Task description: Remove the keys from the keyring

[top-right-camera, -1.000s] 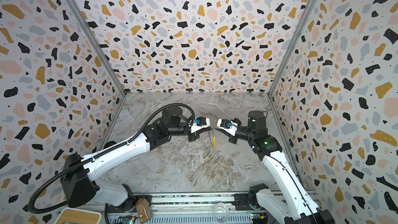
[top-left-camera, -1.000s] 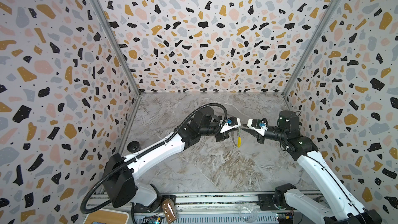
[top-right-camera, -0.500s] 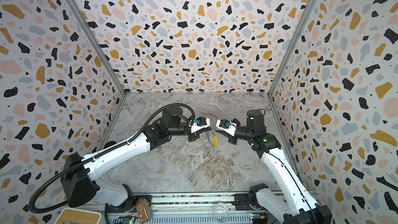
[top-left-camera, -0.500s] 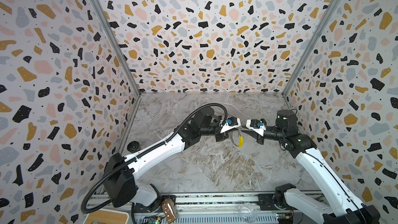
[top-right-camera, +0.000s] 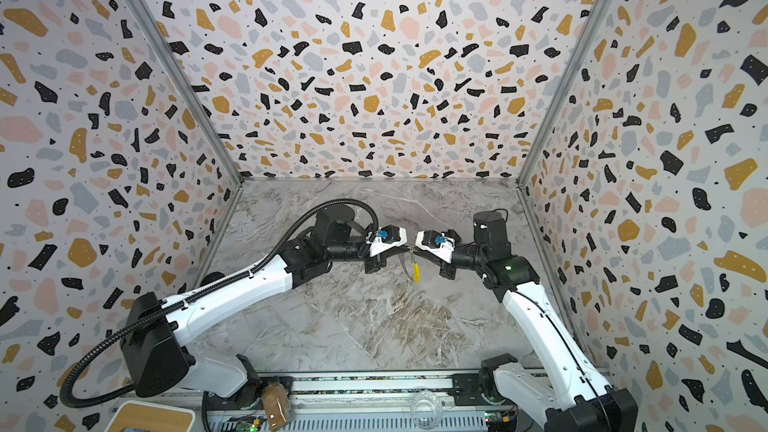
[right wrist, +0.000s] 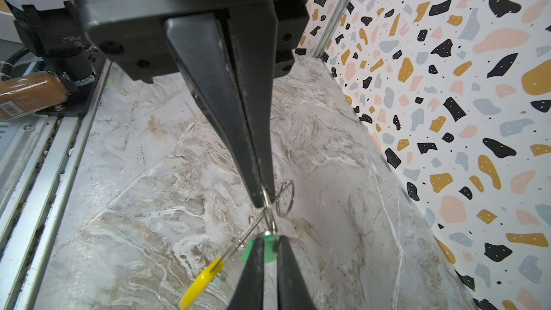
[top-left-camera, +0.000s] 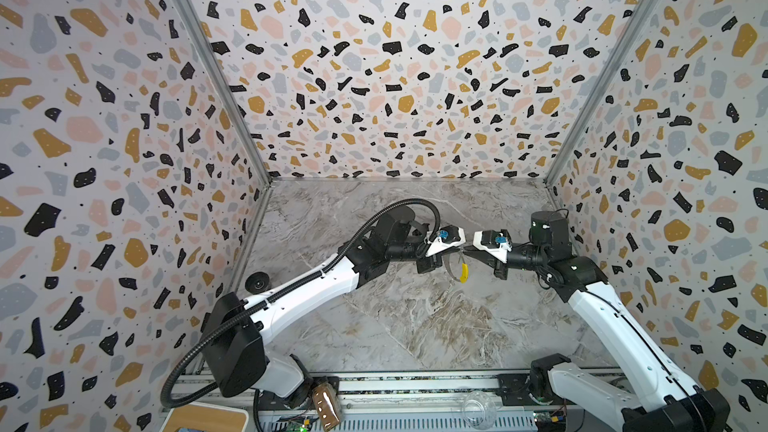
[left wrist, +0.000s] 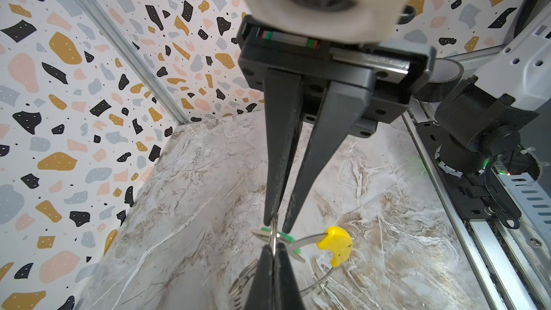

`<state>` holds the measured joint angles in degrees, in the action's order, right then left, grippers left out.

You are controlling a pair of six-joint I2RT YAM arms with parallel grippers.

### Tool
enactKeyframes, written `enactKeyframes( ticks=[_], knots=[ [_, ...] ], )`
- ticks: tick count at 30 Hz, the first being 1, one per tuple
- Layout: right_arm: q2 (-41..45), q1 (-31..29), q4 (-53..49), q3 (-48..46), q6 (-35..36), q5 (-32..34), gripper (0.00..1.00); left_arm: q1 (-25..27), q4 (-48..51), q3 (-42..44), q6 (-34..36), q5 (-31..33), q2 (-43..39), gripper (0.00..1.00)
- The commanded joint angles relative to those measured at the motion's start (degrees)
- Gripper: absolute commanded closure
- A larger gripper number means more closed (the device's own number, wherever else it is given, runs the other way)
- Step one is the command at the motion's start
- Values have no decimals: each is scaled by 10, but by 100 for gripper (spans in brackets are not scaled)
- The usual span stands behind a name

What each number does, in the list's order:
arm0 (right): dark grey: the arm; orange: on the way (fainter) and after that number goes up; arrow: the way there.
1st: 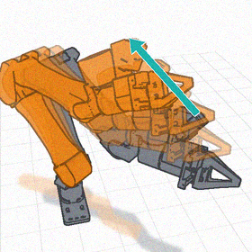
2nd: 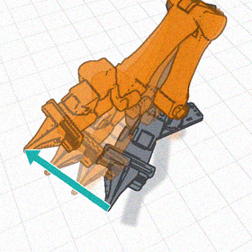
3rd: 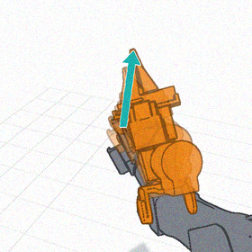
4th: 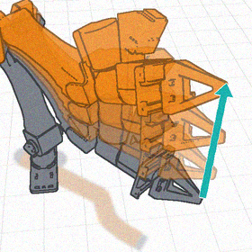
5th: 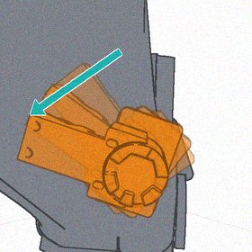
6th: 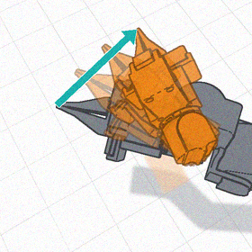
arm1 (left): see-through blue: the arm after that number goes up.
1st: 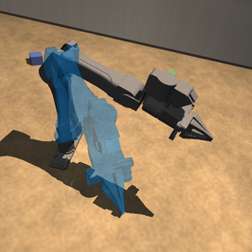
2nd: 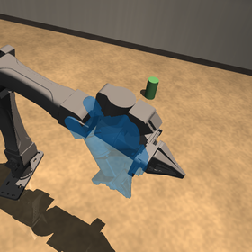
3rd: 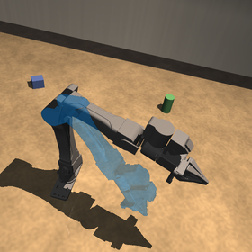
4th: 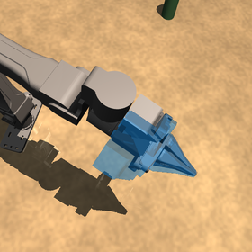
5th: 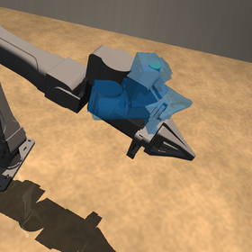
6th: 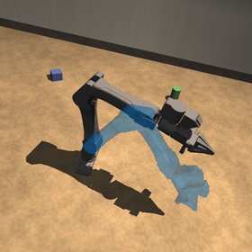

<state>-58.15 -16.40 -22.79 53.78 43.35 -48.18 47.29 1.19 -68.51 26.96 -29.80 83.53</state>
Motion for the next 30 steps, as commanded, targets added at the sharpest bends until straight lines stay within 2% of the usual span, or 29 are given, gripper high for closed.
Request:
enactKeyframes(
  ticks=[1,7,13,17,19,24,30],
  knots=[
    [4,-3,-13,26,6,-8,92,-3,-29,-22,-5,-18,0,100],
    [9,-3,-6,24,4,4,100,-3,-49,-14,-15,-16,-2,100],
    [-1,-5,-42,36,4,18,100,-3,-100,6,-37,-9,-6,100],
    [-12,-24,-60,50,3,52,100,-3,-151,26,-67,-6,-7,100],
    [-14,-38,-60,55,0,65,100,-3,-198,41,-91,-5,-5,100],
    [-12,-57,-47,57,-13,88,100,-2,-245,65,-114,10,-3,100],
    [-10,-69,-33,58,-25,80,100,-1,-300,93,-135,38,-8,100]
  ],
)
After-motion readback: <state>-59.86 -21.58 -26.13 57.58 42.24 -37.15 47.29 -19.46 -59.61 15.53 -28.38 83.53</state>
